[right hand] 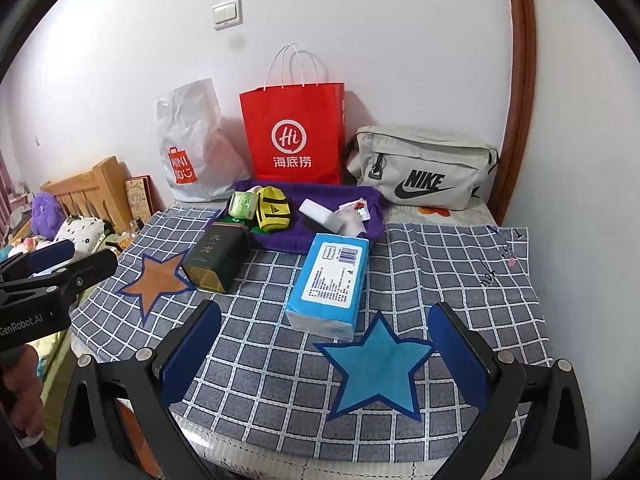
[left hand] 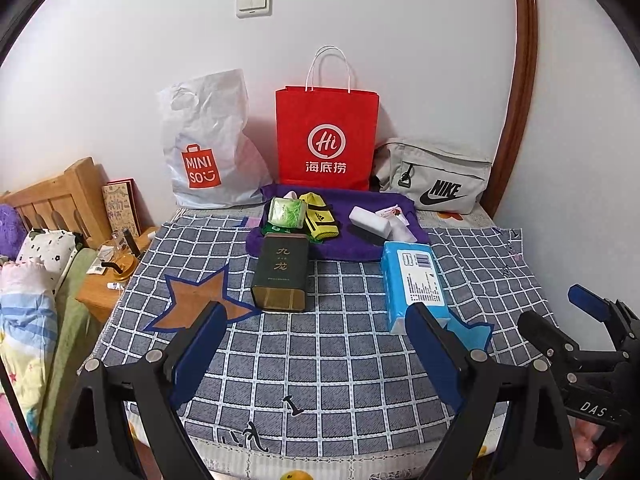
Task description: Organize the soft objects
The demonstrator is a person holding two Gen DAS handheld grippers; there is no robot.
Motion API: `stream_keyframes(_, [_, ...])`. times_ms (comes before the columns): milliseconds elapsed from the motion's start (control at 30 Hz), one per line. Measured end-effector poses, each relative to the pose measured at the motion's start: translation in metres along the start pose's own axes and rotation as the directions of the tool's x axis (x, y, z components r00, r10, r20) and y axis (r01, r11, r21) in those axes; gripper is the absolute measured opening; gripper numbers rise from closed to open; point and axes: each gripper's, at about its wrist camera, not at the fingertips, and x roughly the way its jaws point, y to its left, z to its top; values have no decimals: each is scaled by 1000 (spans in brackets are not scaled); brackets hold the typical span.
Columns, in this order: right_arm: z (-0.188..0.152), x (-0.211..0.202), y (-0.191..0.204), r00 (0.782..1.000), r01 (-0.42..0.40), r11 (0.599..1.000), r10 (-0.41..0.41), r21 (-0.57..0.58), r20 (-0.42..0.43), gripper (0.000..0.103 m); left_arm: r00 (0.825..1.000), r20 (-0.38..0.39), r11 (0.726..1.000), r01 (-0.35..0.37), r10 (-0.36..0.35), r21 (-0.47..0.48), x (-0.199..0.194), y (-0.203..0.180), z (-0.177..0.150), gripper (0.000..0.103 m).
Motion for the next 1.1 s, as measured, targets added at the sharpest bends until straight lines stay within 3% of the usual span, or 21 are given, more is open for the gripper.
stream_keyframes(1100, [-6, -3, 2, 1000, -2, 1000, 2, 0, -2, 102, 1000, -3, 1000, -2, 2, -4, 1, 2, -7, 91])
